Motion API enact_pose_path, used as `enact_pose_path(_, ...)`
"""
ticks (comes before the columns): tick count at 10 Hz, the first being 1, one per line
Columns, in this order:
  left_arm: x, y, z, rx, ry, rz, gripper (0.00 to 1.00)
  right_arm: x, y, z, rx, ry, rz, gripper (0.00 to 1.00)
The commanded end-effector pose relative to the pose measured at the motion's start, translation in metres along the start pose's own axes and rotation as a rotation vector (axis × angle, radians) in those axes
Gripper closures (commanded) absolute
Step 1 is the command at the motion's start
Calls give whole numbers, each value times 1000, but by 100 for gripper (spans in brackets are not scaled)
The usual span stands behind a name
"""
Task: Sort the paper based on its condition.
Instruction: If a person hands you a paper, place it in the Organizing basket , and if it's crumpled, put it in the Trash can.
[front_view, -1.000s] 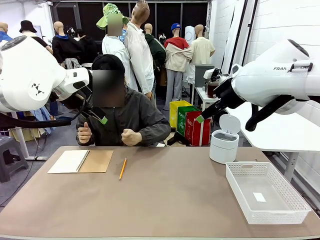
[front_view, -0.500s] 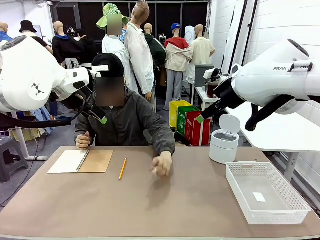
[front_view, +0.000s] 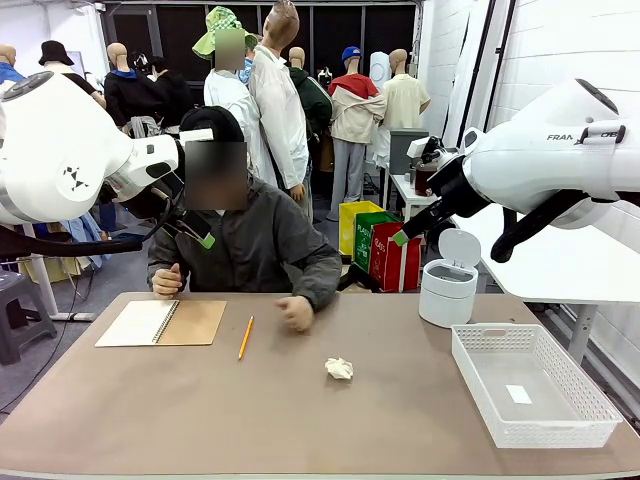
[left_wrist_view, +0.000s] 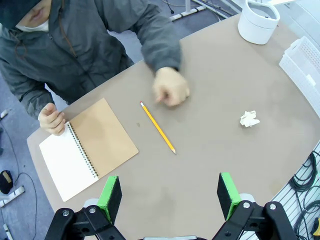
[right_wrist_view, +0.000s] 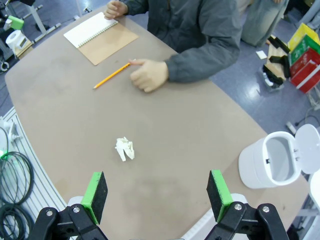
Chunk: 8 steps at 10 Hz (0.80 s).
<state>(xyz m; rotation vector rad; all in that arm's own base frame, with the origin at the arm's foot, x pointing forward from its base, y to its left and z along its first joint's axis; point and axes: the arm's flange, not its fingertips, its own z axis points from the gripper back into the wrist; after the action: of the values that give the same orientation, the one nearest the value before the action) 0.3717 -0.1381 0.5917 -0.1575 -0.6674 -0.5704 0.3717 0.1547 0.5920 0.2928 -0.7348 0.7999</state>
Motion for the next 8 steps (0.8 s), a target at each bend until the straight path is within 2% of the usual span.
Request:
enact_pose_path(1, 1, 1, 2, 1, -4, 1, 0, 0, 0, 0, 4, -1, -1, 0)
enact_pose_path(8, 1, 1, 2, 1, -4, 1, 0, 0, 0, 0, 4, -1, -1, 0)
